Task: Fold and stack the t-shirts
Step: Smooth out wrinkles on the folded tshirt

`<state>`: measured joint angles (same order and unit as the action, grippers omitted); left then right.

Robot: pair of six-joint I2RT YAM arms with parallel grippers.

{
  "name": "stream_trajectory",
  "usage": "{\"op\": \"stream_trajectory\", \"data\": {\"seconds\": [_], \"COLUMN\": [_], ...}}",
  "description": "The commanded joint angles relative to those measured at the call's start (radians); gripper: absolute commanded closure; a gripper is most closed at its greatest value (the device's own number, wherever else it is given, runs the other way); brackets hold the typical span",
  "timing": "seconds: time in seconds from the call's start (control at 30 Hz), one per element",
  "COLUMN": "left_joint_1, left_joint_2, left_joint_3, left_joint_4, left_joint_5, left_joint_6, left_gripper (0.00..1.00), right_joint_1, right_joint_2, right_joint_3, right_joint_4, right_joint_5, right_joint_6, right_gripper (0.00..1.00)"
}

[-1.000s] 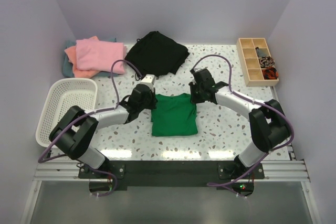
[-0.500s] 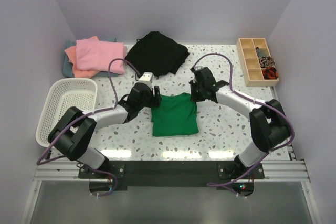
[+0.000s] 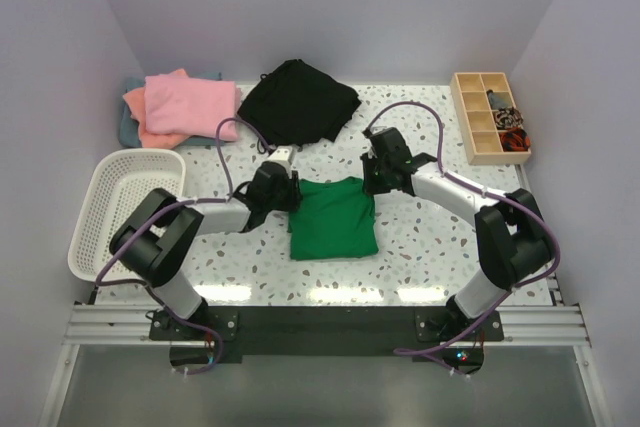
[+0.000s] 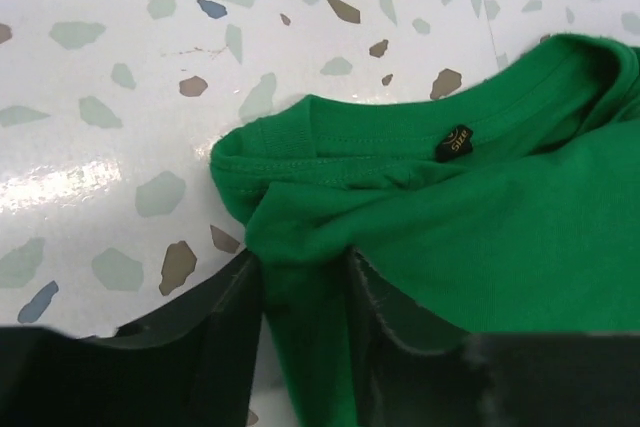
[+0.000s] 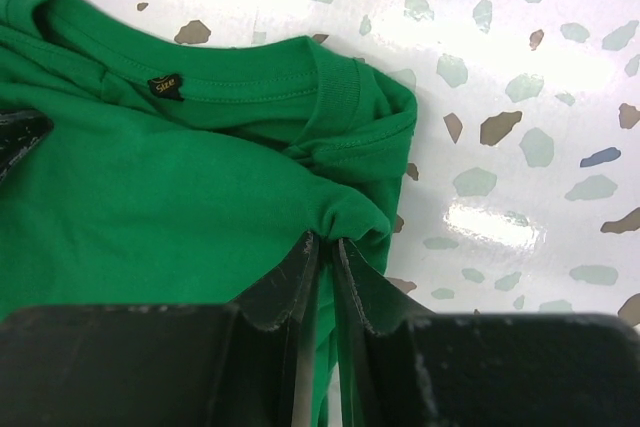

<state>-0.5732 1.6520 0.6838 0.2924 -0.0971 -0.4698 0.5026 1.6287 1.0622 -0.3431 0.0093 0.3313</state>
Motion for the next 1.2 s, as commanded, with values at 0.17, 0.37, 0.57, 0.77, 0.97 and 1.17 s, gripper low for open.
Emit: {"op": "stream_trajectory", "data": {"seconds": [0.17, 0.37, 0.57, 0.77, 0.97, 1.17], "left_joint_1": [0.009, 0.022, 0.058, 0.095, 0.116, 0.116], "left_joint_2": [-0.086, -0.149, -0.052, 0.109, 0.046, -0.055], "left_joint_3": [0.023, 0.040, 0.075, 0.134, 0.117, 0.048], "left_joint_4": [0.036, 0.019, 0.059, 0.093, 0.065, 0.022], "left_joint_5": [0.004, -0.032, -0.018, -0.013, -0.064, 0.005], "left_joint_6": [-0.012, 0.008, 0.010, 0.011, 0.013, -0.023], "left_gripper": [0.95, 1.00, 1.00, 0.70, 0.15, 0.12], "right_joint_1": [-0.010, -0.022, -0.029, -0.045, -0.073, -0.114], "right_joint_2": [-0.033, -0.003, 0.111, 0.261, 0.159, 0.067], "right_joint_3": [0.024, 0.058, 0.128, 0.217, 0.183, 0.111], "right_joint_4": [0.035, 0.056, 0.087, 0.144, 0.173, 0.096], "right_joint_5": [0.021, 0.026, 0.069, 0.135, 0.182, 0.138], "right_joint_6": [-0.031, -0.028, -0.026, -0.029, -0.057, -0.072], "right_gripper": [0.95, 0.99, 0.99, 0.74, 0.37, 0.33]}}
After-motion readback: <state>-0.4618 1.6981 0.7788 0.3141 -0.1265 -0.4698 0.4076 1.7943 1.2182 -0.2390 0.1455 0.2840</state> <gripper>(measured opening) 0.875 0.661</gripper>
